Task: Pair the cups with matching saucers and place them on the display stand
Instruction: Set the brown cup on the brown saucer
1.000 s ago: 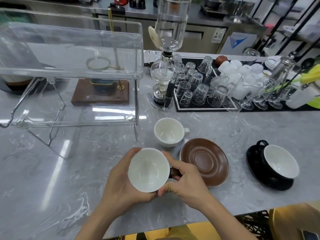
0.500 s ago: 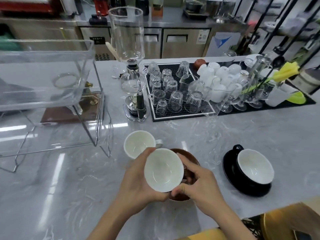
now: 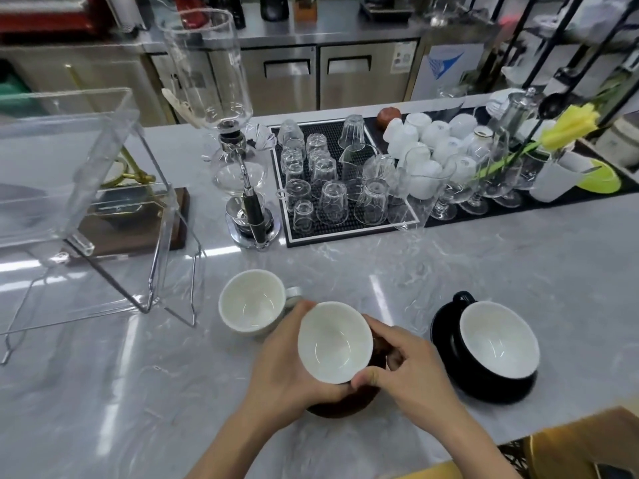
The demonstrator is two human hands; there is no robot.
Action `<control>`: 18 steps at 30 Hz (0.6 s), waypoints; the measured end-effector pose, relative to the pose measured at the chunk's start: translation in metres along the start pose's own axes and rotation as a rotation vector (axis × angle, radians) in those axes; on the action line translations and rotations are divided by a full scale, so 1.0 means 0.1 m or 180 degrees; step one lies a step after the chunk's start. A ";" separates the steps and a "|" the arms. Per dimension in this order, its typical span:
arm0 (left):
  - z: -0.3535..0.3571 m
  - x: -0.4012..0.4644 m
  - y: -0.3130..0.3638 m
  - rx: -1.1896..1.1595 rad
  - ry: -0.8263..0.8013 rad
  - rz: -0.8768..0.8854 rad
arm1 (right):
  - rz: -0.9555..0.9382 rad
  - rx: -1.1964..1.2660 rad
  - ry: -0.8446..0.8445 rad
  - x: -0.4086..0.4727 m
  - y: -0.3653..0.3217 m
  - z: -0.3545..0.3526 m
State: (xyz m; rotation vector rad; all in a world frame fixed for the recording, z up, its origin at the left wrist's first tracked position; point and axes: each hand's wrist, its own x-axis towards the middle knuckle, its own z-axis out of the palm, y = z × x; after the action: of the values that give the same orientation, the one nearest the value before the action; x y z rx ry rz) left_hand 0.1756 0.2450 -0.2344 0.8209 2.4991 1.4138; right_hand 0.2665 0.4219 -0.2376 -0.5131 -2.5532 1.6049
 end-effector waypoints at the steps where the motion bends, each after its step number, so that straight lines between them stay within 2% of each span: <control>1: 0.02 0.01 0.01 0.0020 -0.0009 0.0014 | 0.0005 0.0000 -0.0019 0.00 0.02 -0.01; 18: 0.06 -0.04 0.00 0.0376 -0.0104 -0.0176 | 0.0075 0.0246 -0.0233 0.00 0.13 -0.05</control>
State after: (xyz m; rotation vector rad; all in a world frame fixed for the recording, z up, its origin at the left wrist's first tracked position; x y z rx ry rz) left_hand 0.1814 0.2476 -0.2381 0.7822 2.5799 1.2358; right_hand 0.2713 0.4317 -0.2471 -0.4878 -2.5333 1.7539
